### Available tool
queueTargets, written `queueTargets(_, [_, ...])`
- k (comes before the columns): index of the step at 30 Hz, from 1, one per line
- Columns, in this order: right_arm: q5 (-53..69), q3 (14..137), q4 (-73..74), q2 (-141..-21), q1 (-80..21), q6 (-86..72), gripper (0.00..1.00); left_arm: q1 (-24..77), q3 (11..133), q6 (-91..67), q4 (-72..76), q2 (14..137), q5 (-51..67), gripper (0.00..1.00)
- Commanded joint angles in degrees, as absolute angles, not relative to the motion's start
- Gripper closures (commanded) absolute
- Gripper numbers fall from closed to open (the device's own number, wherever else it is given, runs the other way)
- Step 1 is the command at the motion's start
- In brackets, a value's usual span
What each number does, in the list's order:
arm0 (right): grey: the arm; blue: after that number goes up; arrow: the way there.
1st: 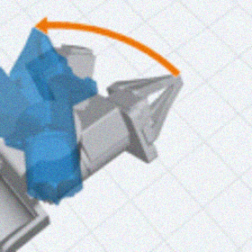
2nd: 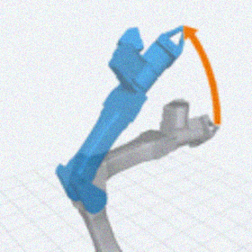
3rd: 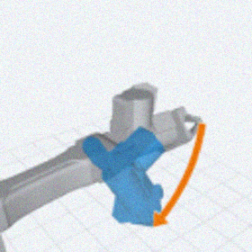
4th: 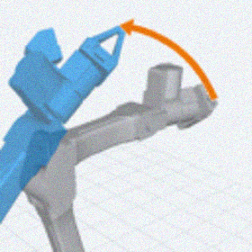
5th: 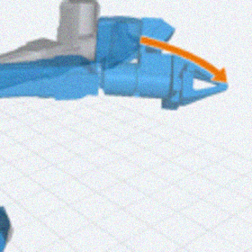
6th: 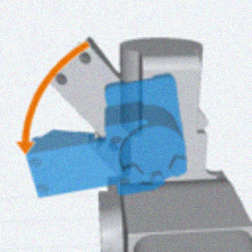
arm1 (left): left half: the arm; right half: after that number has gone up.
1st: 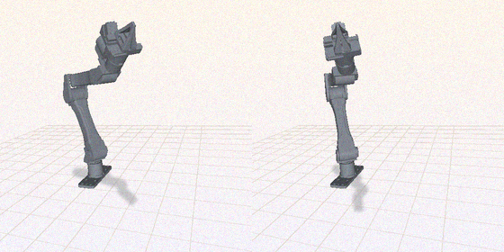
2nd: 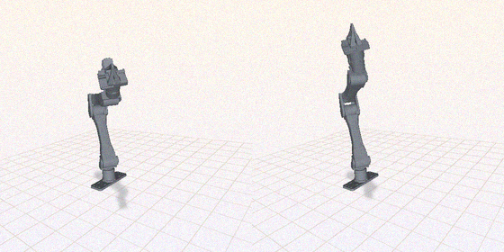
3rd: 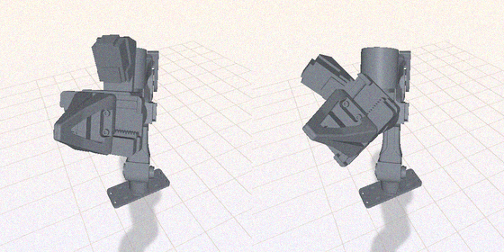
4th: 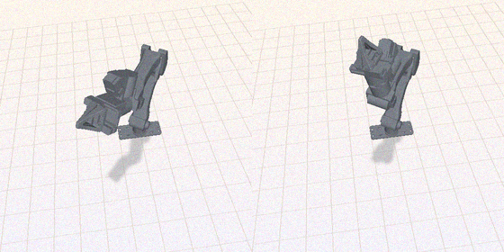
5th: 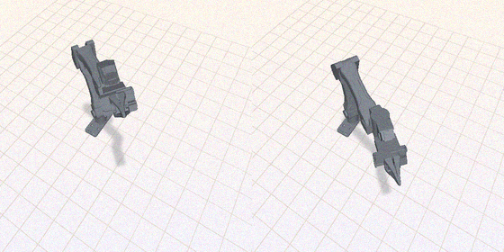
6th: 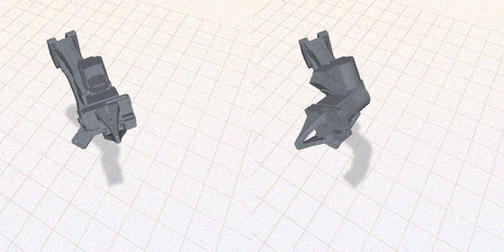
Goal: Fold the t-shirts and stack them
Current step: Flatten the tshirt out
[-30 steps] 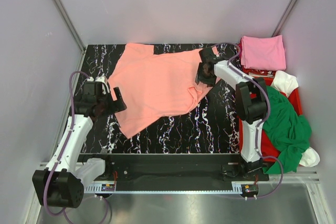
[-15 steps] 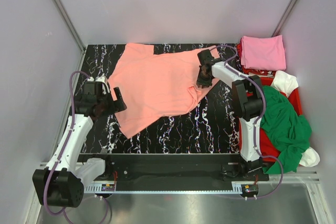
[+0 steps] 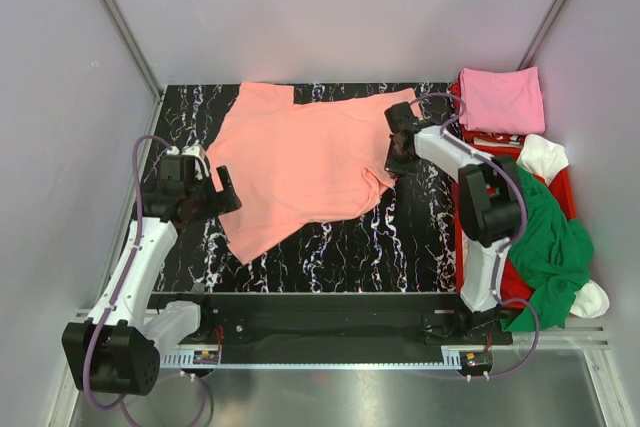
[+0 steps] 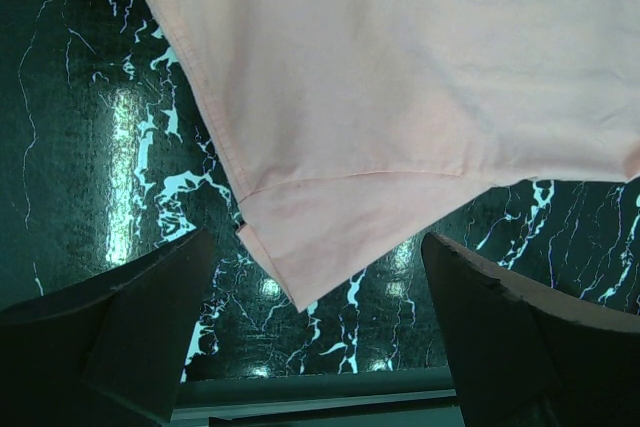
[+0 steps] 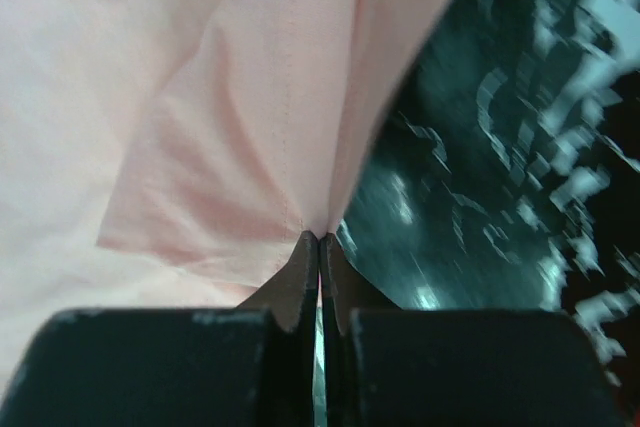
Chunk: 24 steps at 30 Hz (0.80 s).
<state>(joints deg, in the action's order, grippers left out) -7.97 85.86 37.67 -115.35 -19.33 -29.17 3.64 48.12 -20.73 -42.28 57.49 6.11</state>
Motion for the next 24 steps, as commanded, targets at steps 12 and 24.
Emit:
queueTargets(12, [-18.2,57.8,49.7,-85.4,-14.2,-33.3,0.24,4.0,47.7,-19.8,-39.8,57.7,6.9,0.09])
queueTargets(24, [-7.3,65.6,46.1,-76.5,-12.3,-30.9,0.03,5.5,48.3,-22.7,-41.2,60.5,2.4,0.09])
